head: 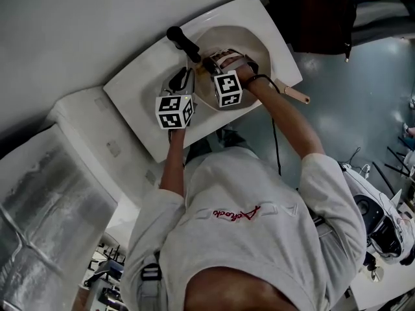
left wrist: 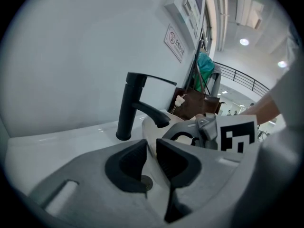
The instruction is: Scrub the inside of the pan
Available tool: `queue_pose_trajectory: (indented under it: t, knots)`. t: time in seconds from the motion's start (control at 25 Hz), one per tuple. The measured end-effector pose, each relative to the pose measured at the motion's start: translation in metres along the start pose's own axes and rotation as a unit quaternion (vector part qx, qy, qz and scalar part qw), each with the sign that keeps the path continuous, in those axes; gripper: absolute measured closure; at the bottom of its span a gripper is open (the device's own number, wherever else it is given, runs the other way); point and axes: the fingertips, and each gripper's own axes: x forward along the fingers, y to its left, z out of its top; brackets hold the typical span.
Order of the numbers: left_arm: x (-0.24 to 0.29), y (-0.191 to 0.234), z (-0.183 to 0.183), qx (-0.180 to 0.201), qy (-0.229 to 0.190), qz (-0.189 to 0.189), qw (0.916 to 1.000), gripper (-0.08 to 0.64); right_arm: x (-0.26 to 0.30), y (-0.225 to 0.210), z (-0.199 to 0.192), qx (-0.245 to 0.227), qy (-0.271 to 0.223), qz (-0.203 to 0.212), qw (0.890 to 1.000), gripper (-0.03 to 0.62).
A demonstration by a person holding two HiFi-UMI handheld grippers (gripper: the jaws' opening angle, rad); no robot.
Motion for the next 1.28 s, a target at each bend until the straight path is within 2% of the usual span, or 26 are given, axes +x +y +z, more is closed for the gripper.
queue_pose_trajectory:
  t: [0.28,0.6,1.28]
  knots:
    - [0.0,0.0,0.0,-0.004,0.0,-0.001,1.0,0.492,0.006,-0.017,-0.021,0.012,0.023,-0.008,1.0,0.568]
    - [0.0,0.001,0.0,-0.002,-0.001,-0.003,1.0,0.492,0.008,-0.039,-0.057,0.05,0.058,-0.017,0.997,0.568]
    - [0.001,0.001,0.0,0.003,0.004,-0.002,1.0,0.492,-0.005,-0.022,-0.112,0.062,0.112,-0.003,0.992,0.568]
